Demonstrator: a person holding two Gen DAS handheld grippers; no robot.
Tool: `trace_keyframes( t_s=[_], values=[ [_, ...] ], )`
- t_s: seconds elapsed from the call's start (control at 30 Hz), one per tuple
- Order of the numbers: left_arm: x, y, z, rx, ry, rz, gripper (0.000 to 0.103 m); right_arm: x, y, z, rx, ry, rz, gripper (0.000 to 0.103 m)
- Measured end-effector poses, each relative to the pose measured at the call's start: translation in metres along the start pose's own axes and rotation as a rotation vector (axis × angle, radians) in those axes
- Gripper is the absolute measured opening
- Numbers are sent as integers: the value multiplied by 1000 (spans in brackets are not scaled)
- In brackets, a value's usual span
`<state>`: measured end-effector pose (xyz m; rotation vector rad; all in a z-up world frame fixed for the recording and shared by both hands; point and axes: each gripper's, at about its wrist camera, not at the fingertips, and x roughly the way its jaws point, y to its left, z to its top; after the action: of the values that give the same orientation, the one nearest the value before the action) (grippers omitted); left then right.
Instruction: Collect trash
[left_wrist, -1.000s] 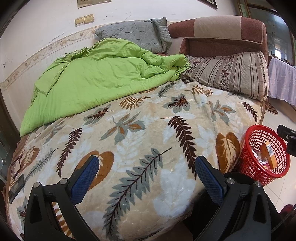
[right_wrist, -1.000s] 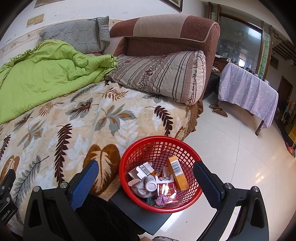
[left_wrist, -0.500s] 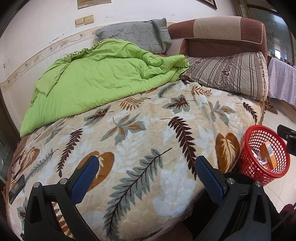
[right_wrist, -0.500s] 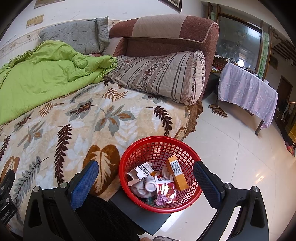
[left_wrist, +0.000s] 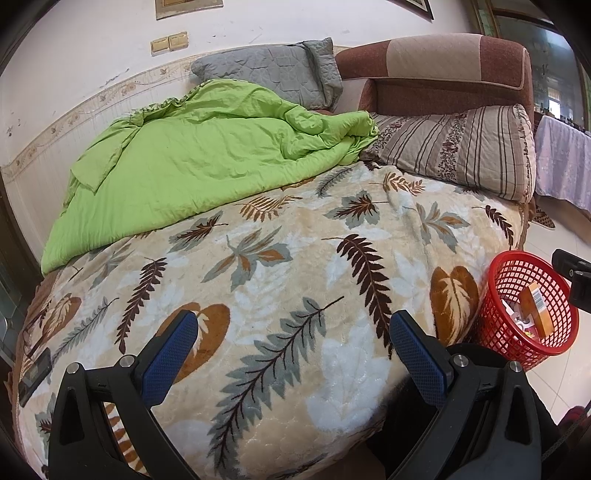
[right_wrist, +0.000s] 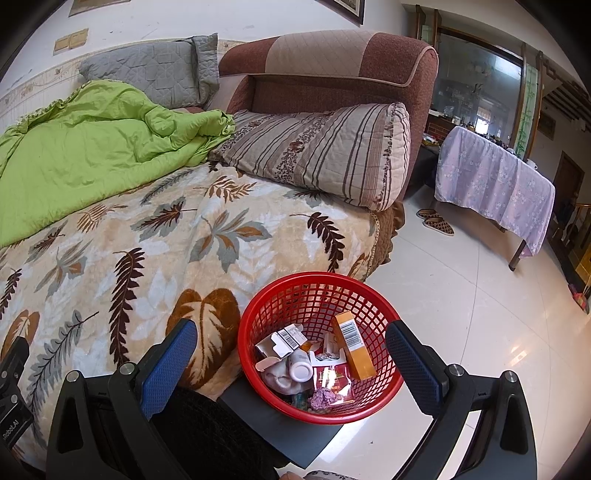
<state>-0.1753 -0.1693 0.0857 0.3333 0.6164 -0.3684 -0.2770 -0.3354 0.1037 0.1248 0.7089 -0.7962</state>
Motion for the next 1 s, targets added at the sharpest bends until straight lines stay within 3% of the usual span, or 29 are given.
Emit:
trace_keyframes(
  t_s=[0.5,0.63,0.77,1.0],
  values=[
    [2,16,7,-41,5,20,103,-7,22,12,-30,-30,49,103],
    [10,44,8,-92,29,60,103,-4,54,19,-77,-23,118,103],
    [28,86,-3,-175,95,112,103,12,104,24,-146,38,199,103],
    [91,157,-29,-356,272,174,103,54,211,12,-311,139,291,103]
  ],
)
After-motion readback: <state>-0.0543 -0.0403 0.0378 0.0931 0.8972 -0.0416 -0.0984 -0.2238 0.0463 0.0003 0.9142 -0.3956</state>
